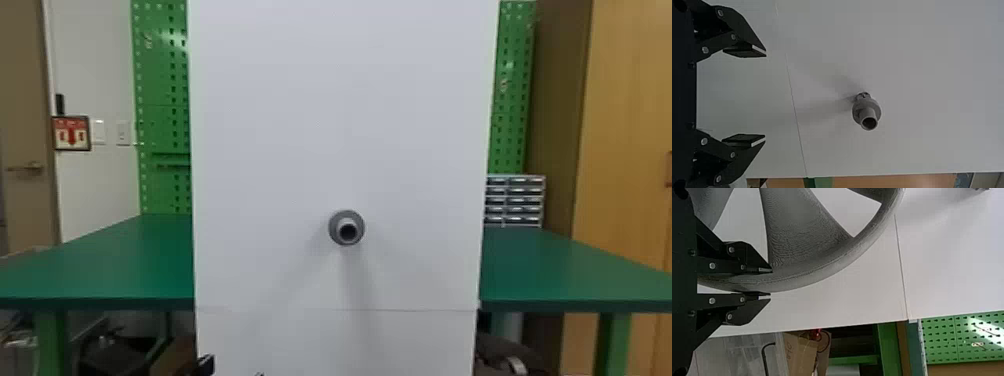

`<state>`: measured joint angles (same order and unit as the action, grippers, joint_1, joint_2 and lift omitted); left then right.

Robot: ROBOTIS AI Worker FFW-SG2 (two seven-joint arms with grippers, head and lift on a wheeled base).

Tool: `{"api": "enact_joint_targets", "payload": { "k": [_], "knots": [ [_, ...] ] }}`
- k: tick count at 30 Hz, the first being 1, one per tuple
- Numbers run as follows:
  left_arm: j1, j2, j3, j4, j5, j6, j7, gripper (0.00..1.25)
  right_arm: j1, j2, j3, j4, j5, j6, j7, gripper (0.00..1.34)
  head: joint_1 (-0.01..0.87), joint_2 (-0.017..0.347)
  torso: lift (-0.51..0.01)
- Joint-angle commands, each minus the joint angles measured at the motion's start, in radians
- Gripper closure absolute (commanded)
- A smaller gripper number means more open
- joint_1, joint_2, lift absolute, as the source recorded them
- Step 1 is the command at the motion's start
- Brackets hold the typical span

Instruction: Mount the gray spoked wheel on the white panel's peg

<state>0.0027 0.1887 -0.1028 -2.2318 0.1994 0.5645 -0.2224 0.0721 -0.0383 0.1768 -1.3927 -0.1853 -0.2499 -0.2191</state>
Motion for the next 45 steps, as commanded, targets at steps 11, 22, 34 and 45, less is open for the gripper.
{"api": "enact_joint_targets", "payload": {
  "k": [11,22,34,45],
  "knots": [
    [0.002,0.0,0.0,0.001,0.0,0.0,-0.002,0.48,0.002,0.009,-0.008,0.001,0.006,0.011,0.009,1.07,0.123,-0.008,-0.405],
    [0.002,0.0,0.002,0.001,0.002,0.0,-0.002,0.48,0.002,0.014,-0.013,0.001,0.017,0.012,0.01,1.07,0.123,-0.008,-0.405],
    [0.0,0.0,-0.002,0.001,-0.002,0.0,0.0,0.48,0.002,0.011,-0.01,0.001,0.007,0.018,0.014,1.07,0.123,-0.008,-0.405],
    [0.0,0.0,-0.003,0.001,-0.006,0.0,-0.002,0.47,-0.003,0.001,0.0,0.009,-0.005,0.021,0.015,1.07,0.123,-0.008,-0.405]
  ]
}}
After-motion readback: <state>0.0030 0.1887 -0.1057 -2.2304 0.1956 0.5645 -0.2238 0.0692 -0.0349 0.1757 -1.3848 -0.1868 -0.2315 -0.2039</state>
